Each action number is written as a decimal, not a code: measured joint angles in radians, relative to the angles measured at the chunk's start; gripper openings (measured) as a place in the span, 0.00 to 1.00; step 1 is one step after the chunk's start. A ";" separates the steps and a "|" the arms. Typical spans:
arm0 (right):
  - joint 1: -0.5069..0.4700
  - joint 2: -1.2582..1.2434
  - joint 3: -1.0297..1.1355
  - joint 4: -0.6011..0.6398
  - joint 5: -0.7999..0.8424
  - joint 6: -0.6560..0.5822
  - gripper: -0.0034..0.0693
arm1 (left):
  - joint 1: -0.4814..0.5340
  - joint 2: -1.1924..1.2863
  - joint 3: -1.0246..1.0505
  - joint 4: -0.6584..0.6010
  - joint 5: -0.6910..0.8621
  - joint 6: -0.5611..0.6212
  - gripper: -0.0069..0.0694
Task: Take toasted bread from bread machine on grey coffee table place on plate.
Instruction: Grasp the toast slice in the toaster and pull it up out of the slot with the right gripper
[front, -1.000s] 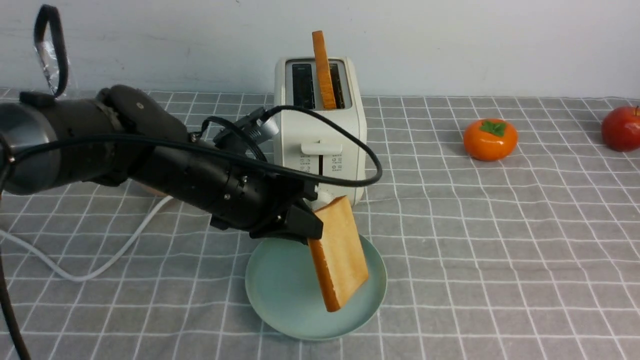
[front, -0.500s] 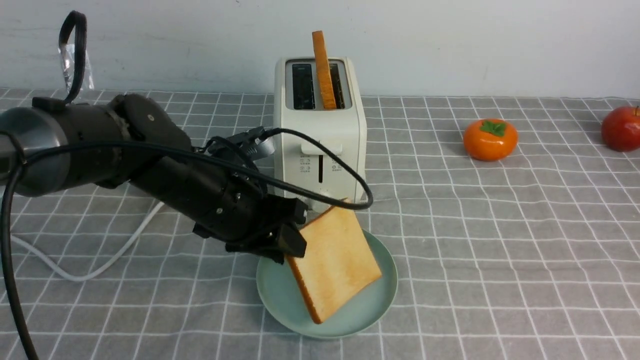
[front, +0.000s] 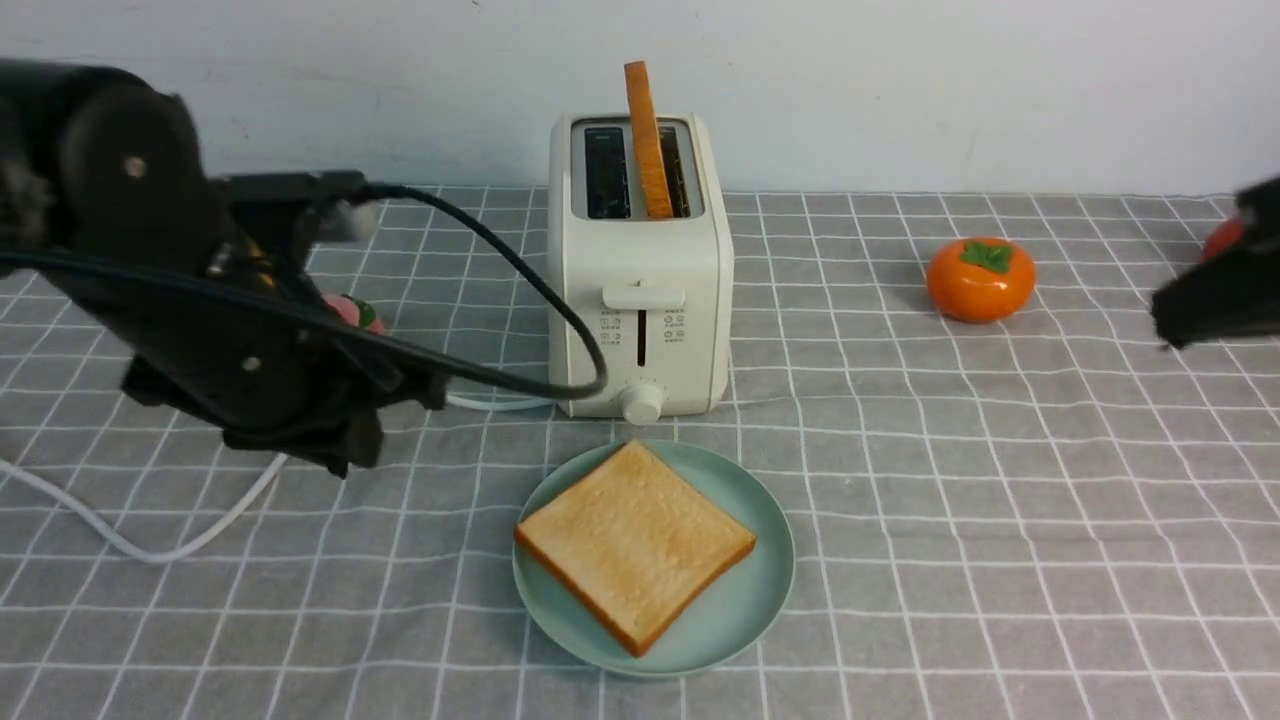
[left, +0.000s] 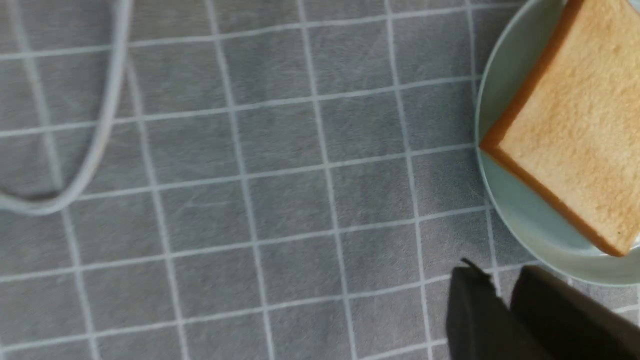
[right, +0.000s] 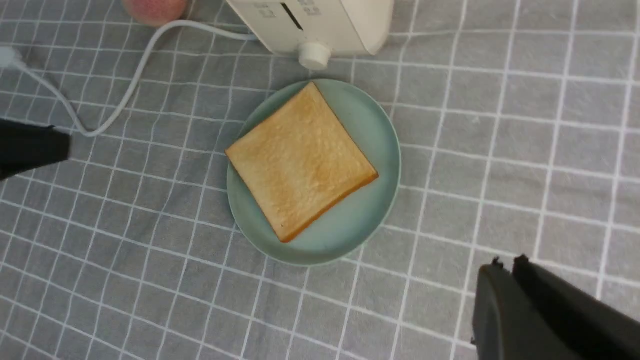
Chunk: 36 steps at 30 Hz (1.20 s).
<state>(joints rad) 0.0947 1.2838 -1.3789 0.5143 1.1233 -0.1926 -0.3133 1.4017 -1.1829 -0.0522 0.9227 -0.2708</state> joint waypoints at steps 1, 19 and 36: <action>0.037 0.048 -0.046 -0.014 -0.003 0.006 0.10 | 0.000 -0.047 0.015 0.008 0.004 -0.014 0.07; 0.402 0.700 -0.668 -0.378 -0.364 0.210 0.82 | 0.000 -0.672 0.459 -0.003 -0.091 -0.130 0.07; 0.409 0.908 -0.683 -0.656 -0.788 0.237 0.15 | 0.000 -0.684 0.478 -0.046 -0.083 -0.132 0.07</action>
<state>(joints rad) 0.5038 2.1913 -2.0621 -0.1419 0.3355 0.0441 -0.3133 0.7182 -0.7051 -0.0982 0.8398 -0.4030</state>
